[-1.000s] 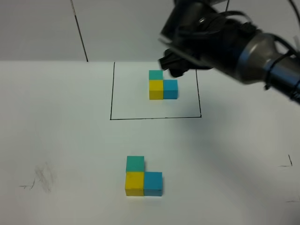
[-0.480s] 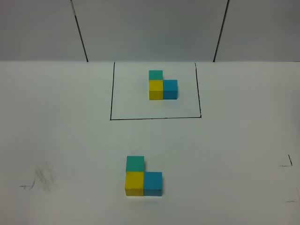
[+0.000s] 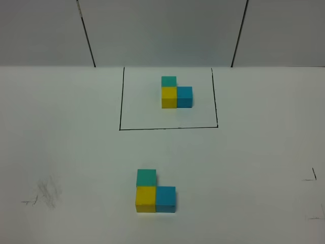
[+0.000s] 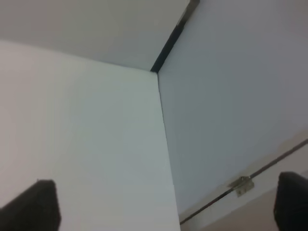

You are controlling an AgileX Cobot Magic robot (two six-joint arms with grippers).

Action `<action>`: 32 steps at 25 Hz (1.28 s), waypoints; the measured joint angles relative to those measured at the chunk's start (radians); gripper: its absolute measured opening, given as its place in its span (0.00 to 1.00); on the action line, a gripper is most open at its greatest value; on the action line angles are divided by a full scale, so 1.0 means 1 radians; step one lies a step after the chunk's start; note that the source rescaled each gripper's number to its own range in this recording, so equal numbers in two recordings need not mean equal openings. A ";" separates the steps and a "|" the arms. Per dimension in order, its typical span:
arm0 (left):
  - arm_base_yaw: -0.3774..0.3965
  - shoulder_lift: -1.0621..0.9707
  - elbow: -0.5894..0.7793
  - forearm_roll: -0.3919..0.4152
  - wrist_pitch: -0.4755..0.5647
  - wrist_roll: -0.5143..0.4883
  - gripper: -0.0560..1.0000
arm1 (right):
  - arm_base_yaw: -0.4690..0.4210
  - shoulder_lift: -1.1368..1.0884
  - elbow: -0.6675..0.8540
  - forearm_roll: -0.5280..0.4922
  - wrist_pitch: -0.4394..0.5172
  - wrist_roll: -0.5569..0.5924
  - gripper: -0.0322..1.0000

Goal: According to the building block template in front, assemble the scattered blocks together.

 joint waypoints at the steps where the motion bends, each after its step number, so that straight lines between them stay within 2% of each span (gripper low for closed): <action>1: 0.000 0.000 0.000 0.000 0.000 0.000 0.15 | 0.000 -0.054 0.038 0.017 0.000 0.000 0.83; 6: 0.000 0.000 0.000 0.000 0.000 0.000 0.15 | 0.016 -0.309 0.232 0.124 0.001 -0.036 0.81; 10: 0.000 0.000 0.000 0.000 0.000 0.000 0.15 | 0.085 -0.425 0.388 0.257 -0.061 -0.102 0.79; 12: 0.000 0.000 0.000 0.000 0.000 0.000 0.15 | 0.120 -0.448 0.445 0.290 -0.075 -0.108 0.79; 18: 0.000 0.000 0.000 0.000 0.000 0.000 0.15 | 0.149 -0.485 0.602 0.296 -0.074 -0.081 0.79; 23: 0.000 0.000 0.000 0.000 0.000 0.000 0.15 | 0.149 -0.517 0.724 0.287 -0.127 -0.043 0.79; 32: 0.000 0.000 0.000 0.000 0.000 0.000 0.15 | 0.149 -0.520 0.769 0.262 -0.134 0.049 0.79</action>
